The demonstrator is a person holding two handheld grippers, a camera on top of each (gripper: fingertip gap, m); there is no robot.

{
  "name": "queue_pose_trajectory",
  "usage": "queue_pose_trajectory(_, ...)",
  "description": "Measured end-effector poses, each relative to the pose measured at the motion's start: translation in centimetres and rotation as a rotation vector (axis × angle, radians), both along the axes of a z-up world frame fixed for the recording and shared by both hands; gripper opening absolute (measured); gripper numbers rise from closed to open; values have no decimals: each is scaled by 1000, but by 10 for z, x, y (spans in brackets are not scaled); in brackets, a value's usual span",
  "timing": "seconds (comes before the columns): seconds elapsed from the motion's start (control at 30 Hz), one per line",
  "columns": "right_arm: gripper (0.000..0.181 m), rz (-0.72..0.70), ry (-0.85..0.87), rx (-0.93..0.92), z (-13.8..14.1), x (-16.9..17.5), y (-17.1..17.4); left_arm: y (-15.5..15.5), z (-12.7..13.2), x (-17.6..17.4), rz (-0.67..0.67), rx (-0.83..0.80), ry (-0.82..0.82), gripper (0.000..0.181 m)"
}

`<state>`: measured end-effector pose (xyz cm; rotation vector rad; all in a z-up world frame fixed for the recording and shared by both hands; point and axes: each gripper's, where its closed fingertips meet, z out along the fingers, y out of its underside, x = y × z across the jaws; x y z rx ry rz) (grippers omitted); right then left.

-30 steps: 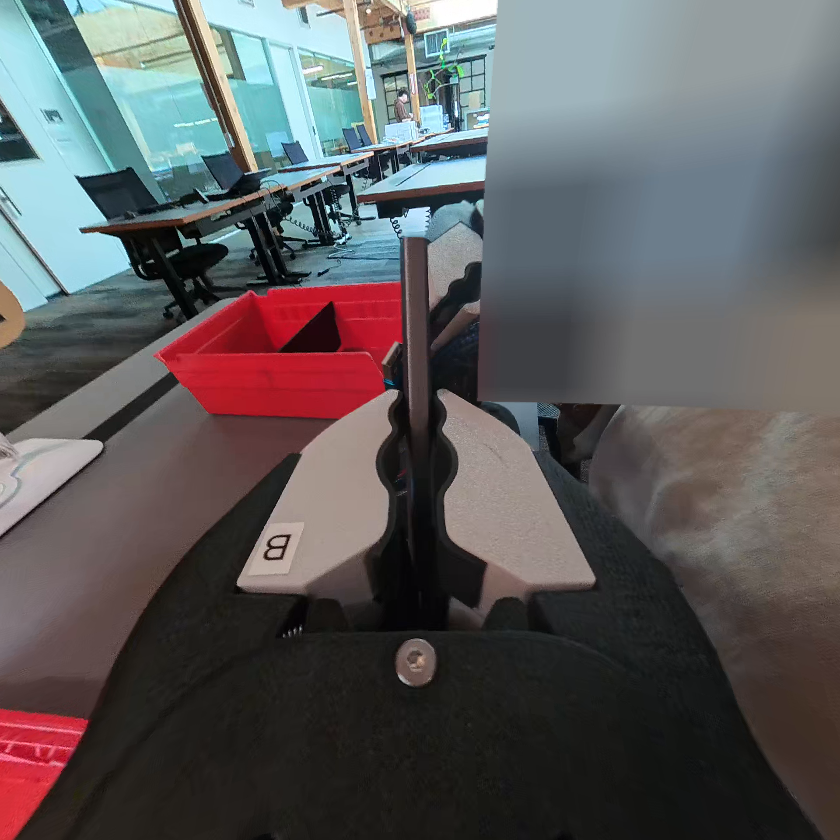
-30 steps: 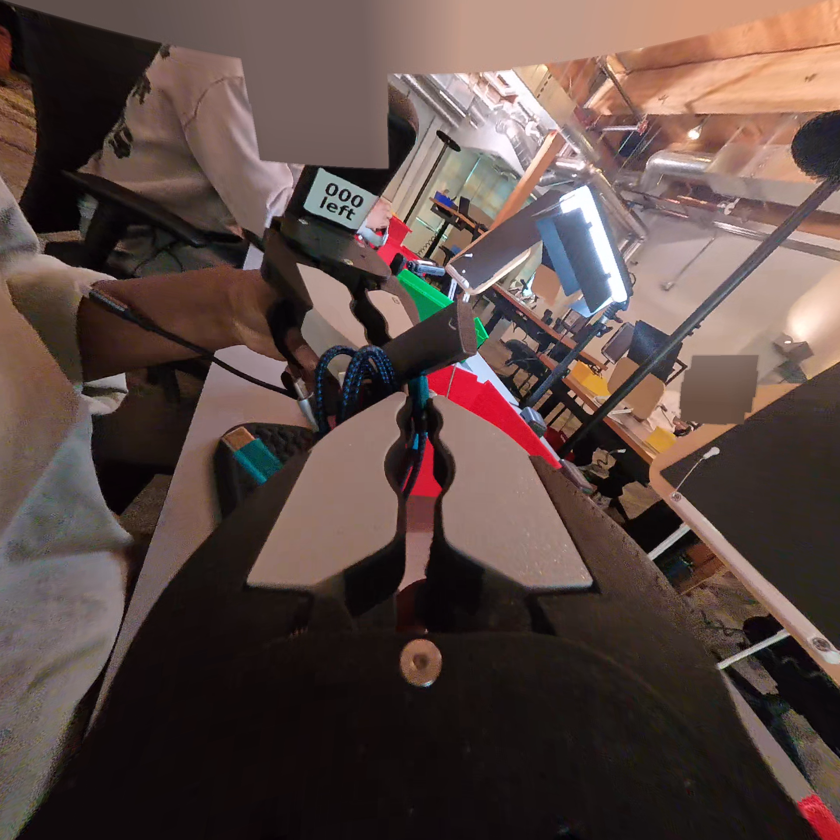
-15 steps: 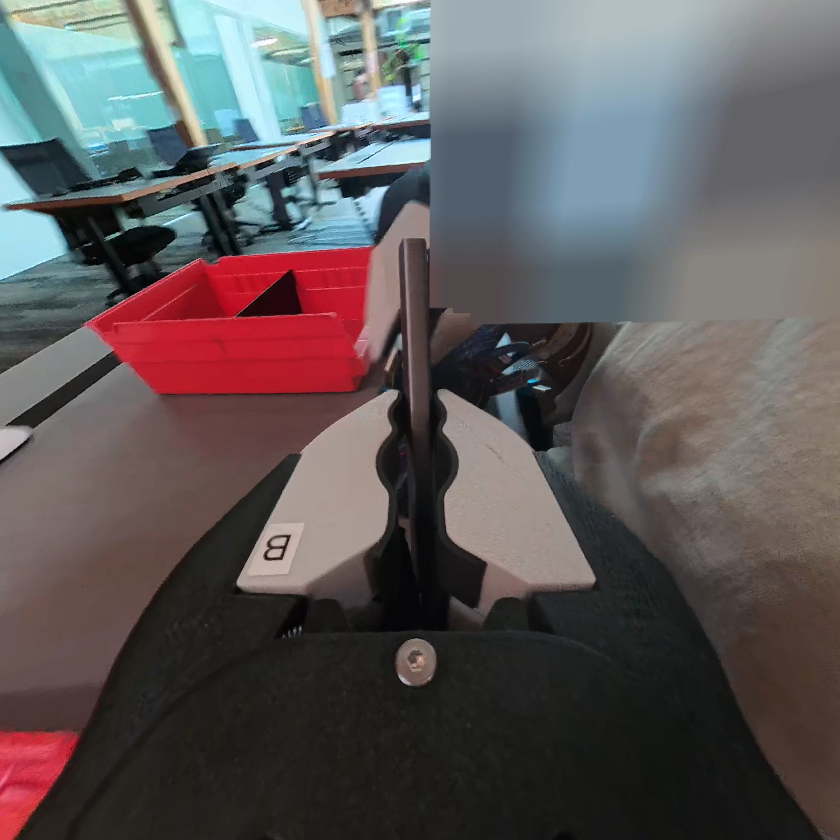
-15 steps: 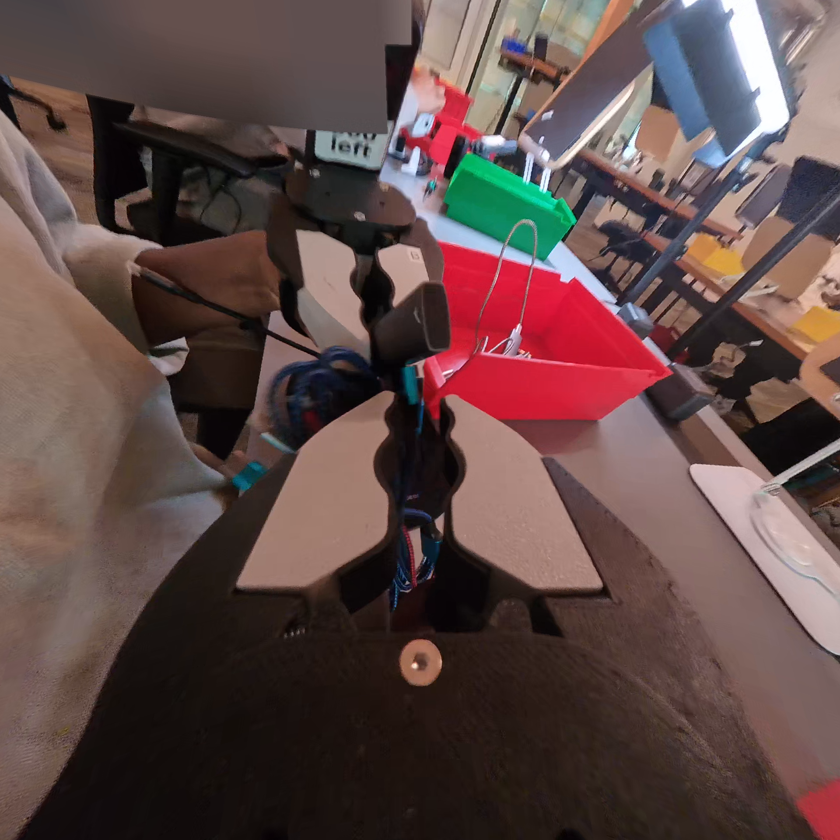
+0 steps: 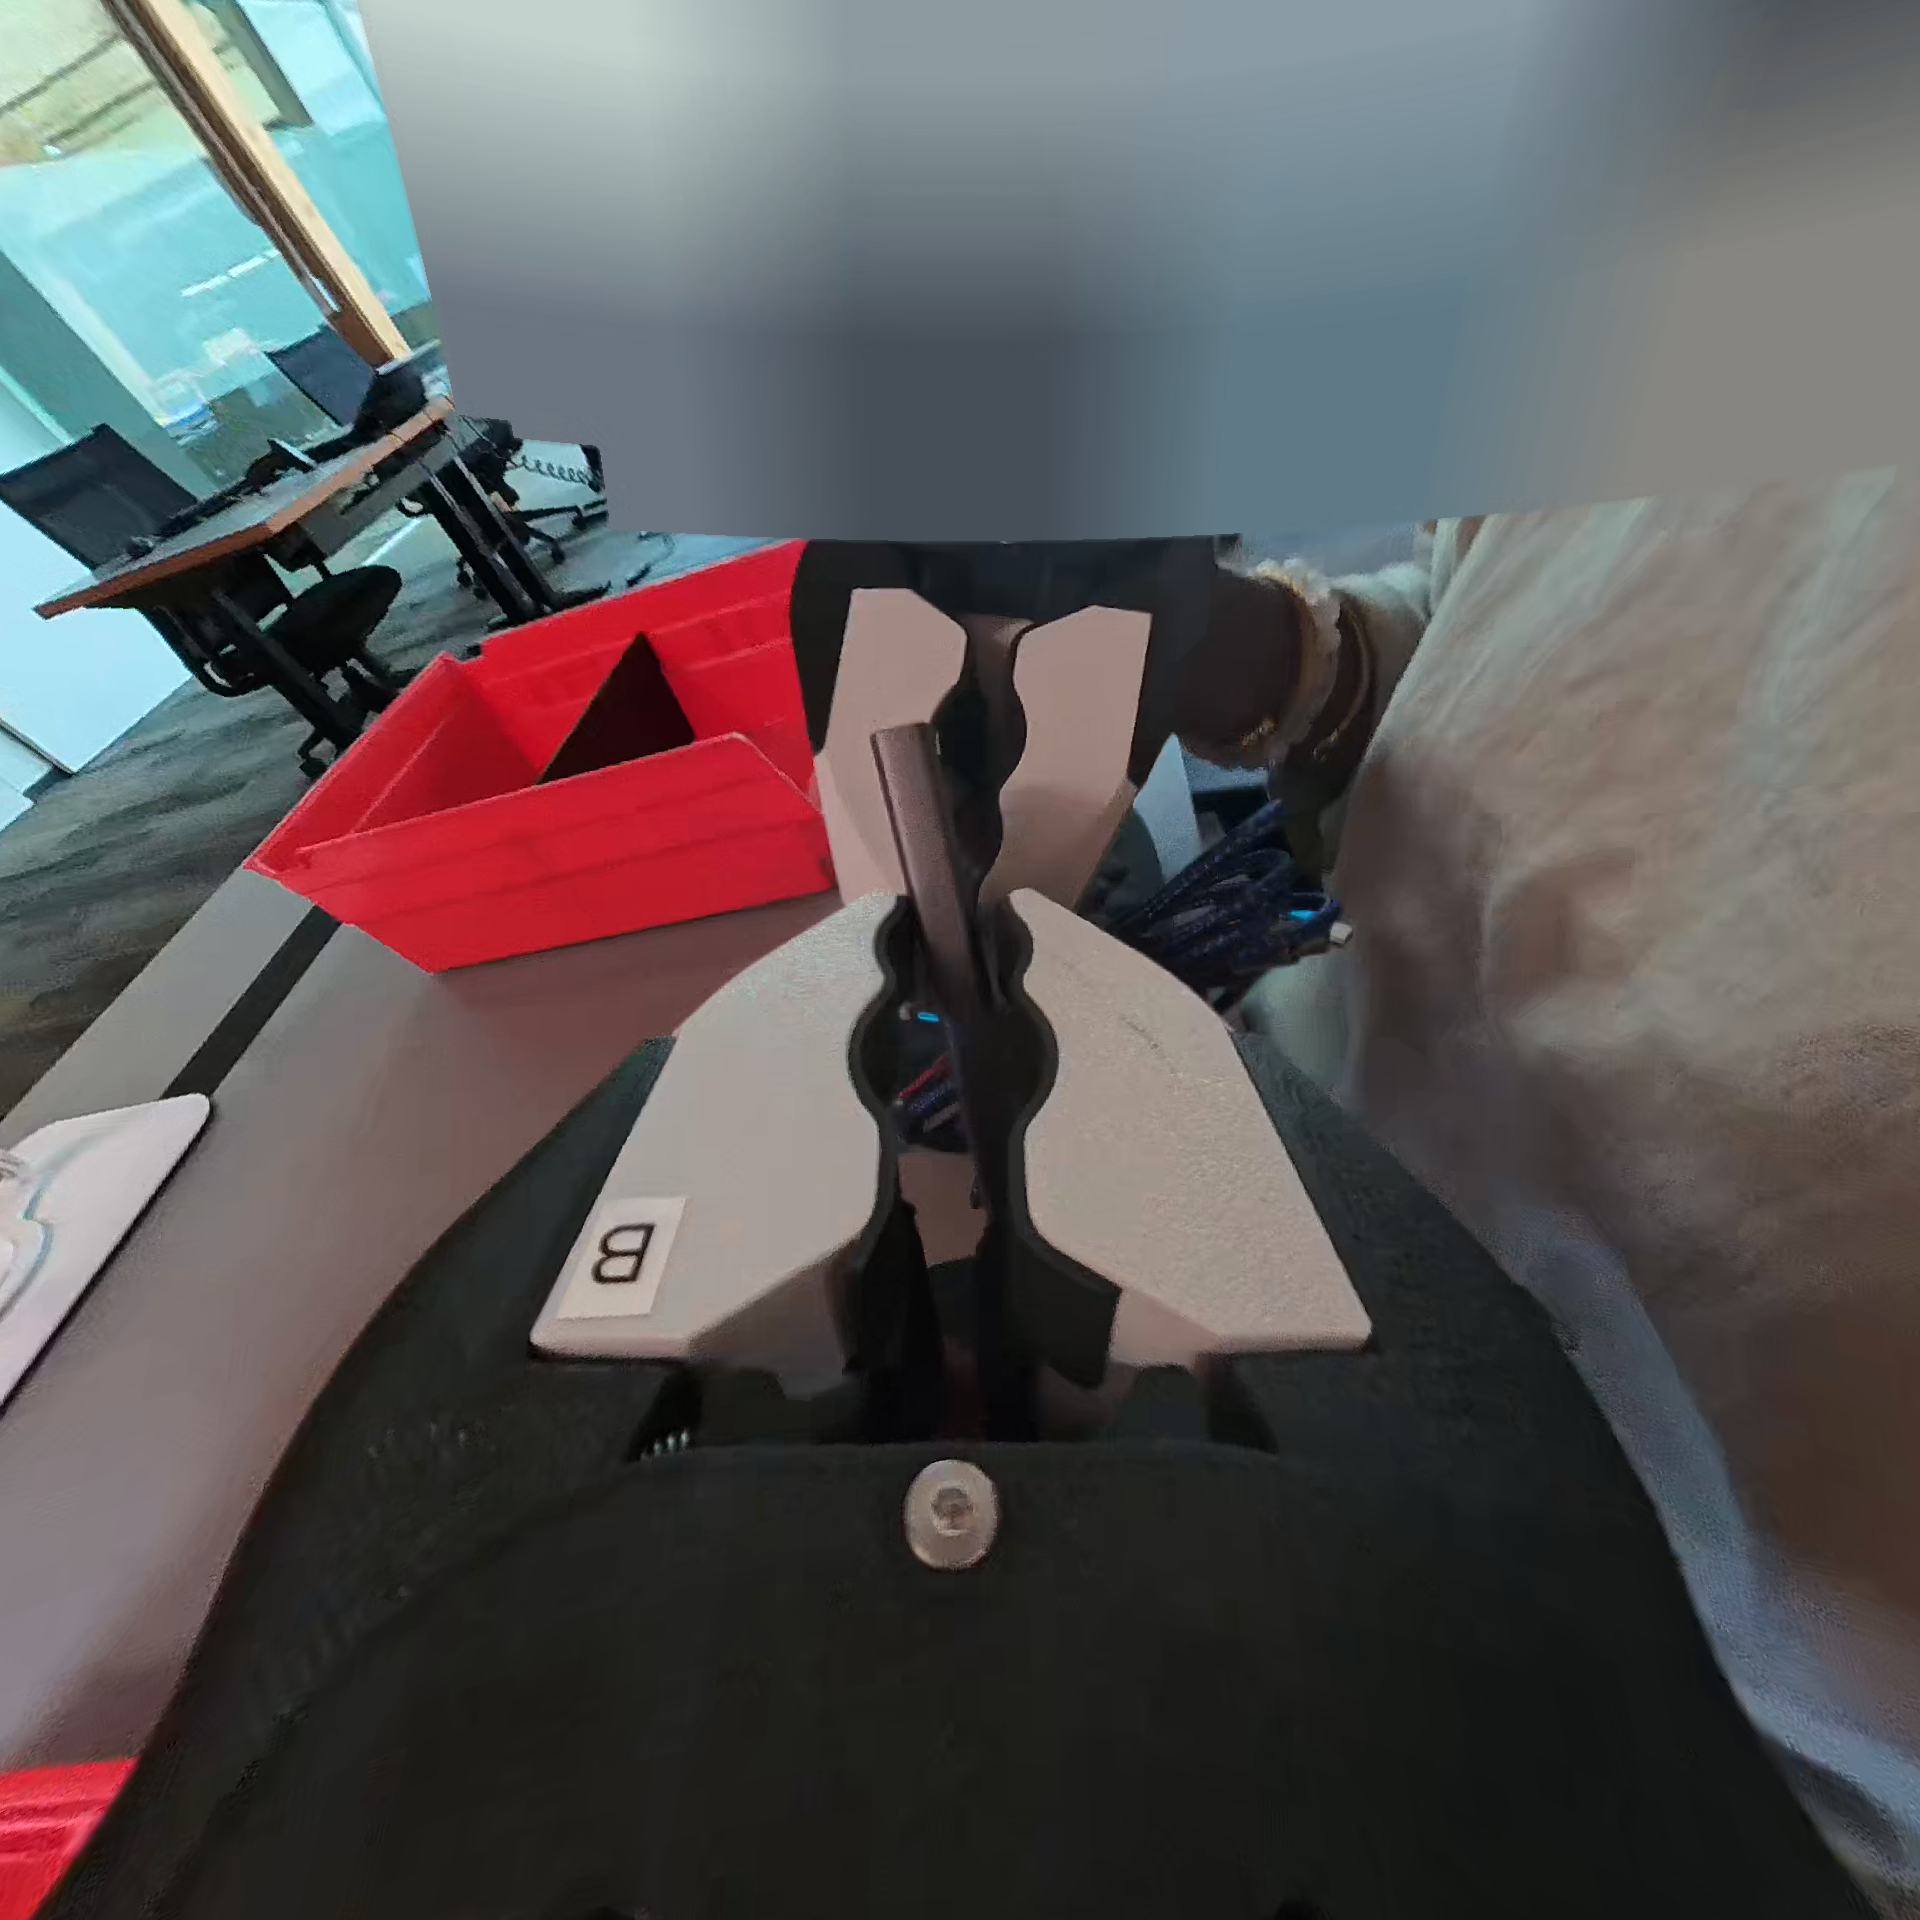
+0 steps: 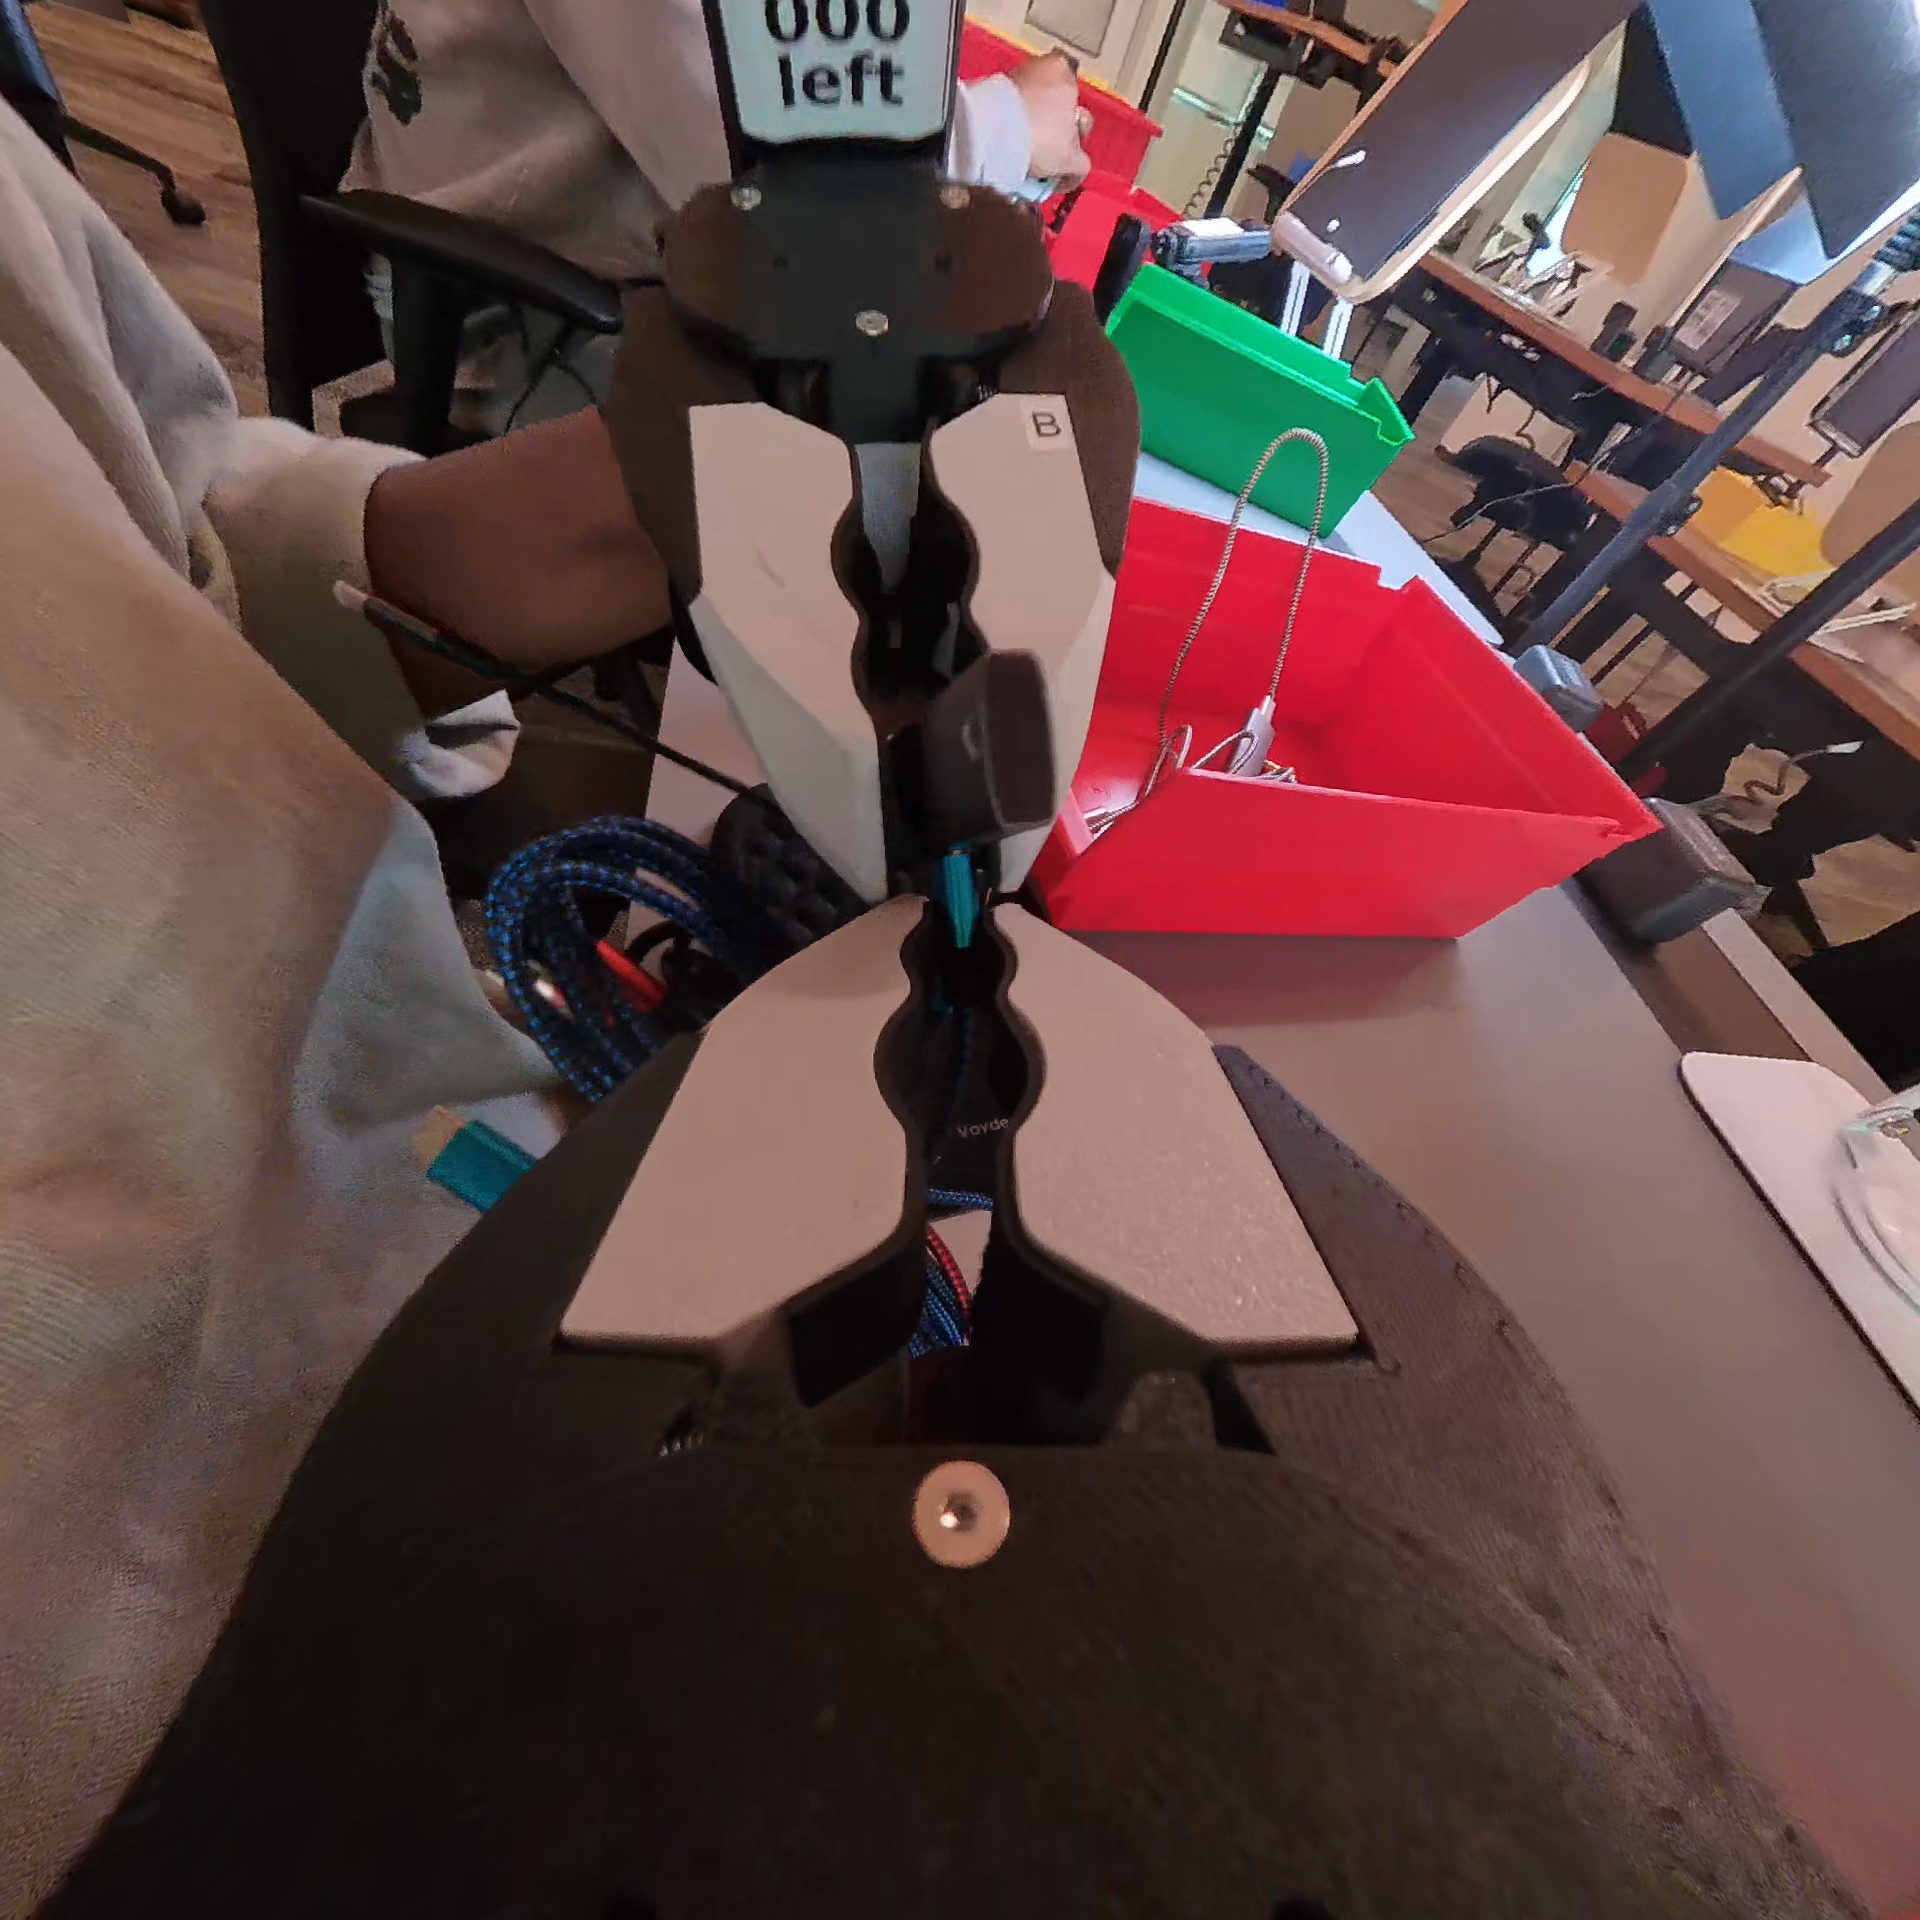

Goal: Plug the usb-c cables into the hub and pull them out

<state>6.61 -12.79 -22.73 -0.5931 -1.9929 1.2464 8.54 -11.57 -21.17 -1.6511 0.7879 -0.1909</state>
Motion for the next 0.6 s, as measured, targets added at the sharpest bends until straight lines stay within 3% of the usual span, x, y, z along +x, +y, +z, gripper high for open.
queue_pose_trajectory(0.17,13,-16,33,9,4,1,5,-2,-6,-7,50,-47,29,8)
queue_pose_trajectory(0.3,6,14,31,90,0,4,-2,-5,-8,-3,25,-68,39,8)
queue_pose_trajectory(0.47,6,-9,42,160,-8,0,0,-4,-12,-7,85,-20,117,7)
queue_pose_trajectory(0.6,3,-17,122,296,-16,2,-2,-10,-19,-3,137,2,273,7)
